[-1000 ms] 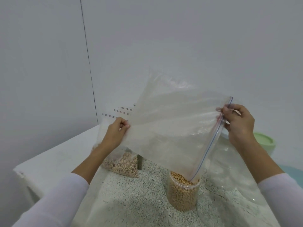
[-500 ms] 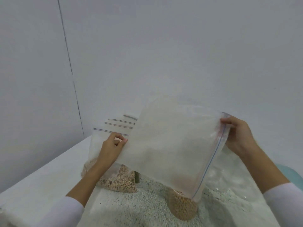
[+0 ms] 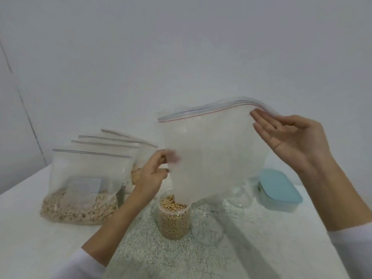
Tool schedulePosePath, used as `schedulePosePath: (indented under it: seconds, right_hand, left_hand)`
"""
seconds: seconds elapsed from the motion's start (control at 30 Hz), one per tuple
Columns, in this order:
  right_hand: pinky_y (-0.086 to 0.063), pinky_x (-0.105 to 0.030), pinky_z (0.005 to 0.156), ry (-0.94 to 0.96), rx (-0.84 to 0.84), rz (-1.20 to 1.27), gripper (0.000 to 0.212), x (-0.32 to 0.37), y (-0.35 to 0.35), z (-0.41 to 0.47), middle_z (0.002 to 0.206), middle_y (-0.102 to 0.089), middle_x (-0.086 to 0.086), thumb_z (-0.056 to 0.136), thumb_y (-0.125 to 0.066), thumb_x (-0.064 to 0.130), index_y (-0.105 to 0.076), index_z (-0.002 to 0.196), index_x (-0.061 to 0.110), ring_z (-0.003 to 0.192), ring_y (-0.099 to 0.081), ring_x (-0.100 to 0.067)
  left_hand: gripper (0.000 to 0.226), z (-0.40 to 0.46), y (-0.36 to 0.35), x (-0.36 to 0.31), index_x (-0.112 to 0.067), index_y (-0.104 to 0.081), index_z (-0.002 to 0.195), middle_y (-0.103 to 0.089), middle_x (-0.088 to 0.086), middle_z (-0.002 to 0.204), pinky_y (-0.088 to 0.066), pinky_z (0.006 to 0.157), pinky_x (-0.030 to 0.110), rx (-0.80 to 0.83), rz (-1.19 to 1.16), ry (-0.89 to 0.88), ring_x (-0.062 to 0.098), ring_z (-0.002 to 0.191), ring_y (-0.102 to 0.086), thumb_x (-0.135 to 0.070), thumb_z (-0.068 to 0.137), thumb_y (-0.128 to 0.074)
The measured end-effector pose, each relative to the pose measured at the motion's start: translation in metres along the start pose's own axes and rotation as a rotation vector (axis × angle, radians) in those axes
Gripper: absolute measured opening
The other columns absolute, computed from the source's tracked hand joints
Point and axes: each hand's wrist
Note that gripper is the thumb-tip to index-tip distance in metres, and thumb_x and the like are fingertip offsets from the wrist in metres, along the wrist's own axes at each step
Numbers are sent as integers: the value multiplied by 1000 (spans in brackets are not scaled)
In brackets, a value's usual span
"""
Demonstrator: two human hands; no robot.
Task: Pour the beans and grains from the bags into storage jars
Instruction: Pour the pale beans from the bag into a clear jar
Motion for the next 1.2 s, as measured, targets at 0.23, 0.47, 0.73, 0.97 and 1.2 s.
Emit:
schedulePosePath:
  seconds: [0.23,0.47,0.73,0.97,1.2]
  right_hand:
    - [-55,-44,86,-60,37,-156,35,39,50,-21,84,-50,-6,47,-76,4,-52,71,11,106,-51,-27]
    - [-49,-47,92,-139,-145,-463,14,56,123,-25,101,-57,3,93,-48,9,-62,93,11,116,-49,-29]
    - [-44,-38,93,-197,-373,-1010,73,-17,251,-53,131,-52,-7,97,-51,11,-5,152,25,114,-56,-28]
    - [-14,-43,114,-173,-92,-2034,59,-63,324,-83,158,-18,-9,97,-43,43,-28,148,19,144,-17,-30]
    - [2,-57,114,-446,51,-2190,75,-75,337,-96,160,10,-4,89,-19,71,-5,152,33,146,10,-32]
  left_hand:
    - [23,-21,-105,-14,-9,-59,104,-73,5,91,-50,59,28,12,-157,142,15,69,-68,-22,85,-66]
    - [8,-27,-175,-6,-2,-54,91,-59,3,64,-42,34,19,-44,-133,310,13,42,-61,-5,97,-50]
    - [24,-60,-249,82,-14,-48,77,-52,3,62,-35,34,19,-48,122,594,2,30,-47,-6,99,-45]
    - [38,-80,-271,94,-7,-44,131,-55,10,116,-46,74,18,-44,566,531,22,95,-59,-10,94,-54]
    - [48,-71,-300,84,-12,-41,140,-34,8,146,-24,109,35,228,960,79,24,136,-27,-29,96,-50]
Point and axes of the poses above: each hand's wrist, its own z-axis towards the middle knuckle, its own y-axis out of the back of the hand, x = y × z
